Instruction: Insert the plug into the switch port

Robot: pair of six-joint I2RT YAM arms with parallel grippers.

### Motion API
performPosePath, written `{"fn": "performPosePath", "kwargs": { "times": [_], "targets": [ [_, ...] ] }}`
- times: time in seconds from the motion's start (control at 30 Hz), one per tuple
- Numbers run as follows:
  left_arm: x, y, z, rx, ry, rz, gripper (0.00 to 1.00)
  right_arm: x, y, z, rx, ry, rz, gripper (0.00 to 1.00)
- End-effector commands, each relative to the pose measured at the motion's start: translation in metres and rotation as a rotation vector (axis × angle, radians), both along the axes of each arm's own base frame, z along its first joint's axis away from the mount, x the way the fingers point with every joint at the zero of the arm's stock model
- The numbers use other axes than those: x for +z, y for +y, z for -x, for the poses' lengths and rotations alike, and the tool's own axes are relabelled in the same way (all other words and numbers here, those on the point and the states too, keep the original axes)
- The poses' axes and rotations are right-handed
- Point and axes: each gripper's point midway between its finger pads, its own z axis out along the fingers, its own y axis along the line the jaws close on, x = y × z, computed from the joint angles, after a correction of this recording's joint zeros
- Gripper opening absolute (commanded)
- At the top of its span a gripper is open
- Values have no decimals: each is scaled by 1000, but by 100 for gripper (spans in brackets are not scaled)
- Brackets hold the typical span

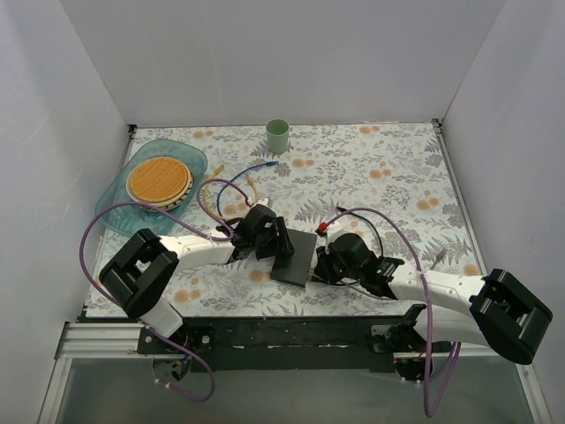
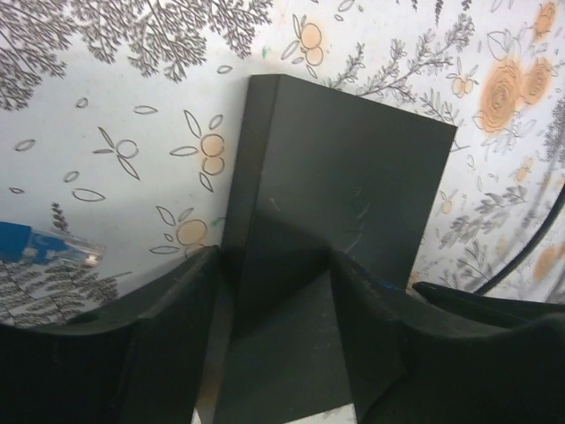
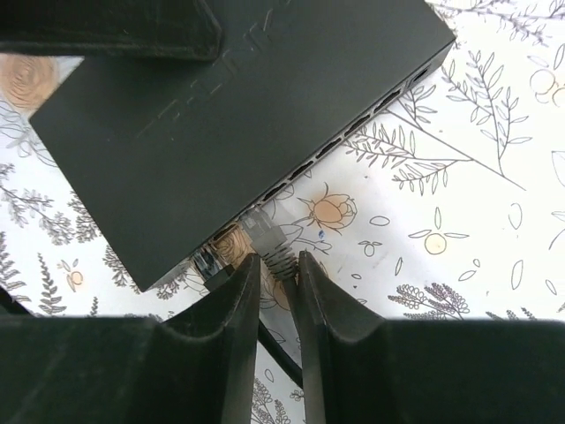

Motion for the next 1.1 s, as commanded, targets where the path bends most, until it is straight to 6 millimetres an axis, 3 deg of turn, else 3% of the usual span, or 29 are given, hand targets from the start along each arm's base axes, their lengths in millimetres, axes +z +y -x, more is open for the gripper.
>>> {"fn": "performPosePath", "kwargs": {
  "times": [0.0,0.17,0.4,0.5,0.67,0.8,0.97,1.07],
  "targets": [
    [-26,16,46,-72,232,-73,59,47,23,-18,7,-134,-175,31],
    [-15,16,27,-46,178,-95,72,34,15,-7,24,-105,-150,36],
    [5,23,4,-11,109,-144,78,35,10,-7,5,-106,-144,45],
    [29,26,-11,9,21,-147,82,44,11,-10,-14,-117,-166,54],
    [87,40,-41,67,-174,-169,84,62,11,-14,-41,-146,-206,72],
    [113,58,-65,126,-267,-240,85,74,8,-15,-70,-150,-223,79],
    [118,75,-100,224,-277,-284,78,82,5,-16,-99,-151,-244,82],
    [111,82,-129,272,-258,-299,72,84,2,-16,-111,-148,-247,82]
  ]
}}
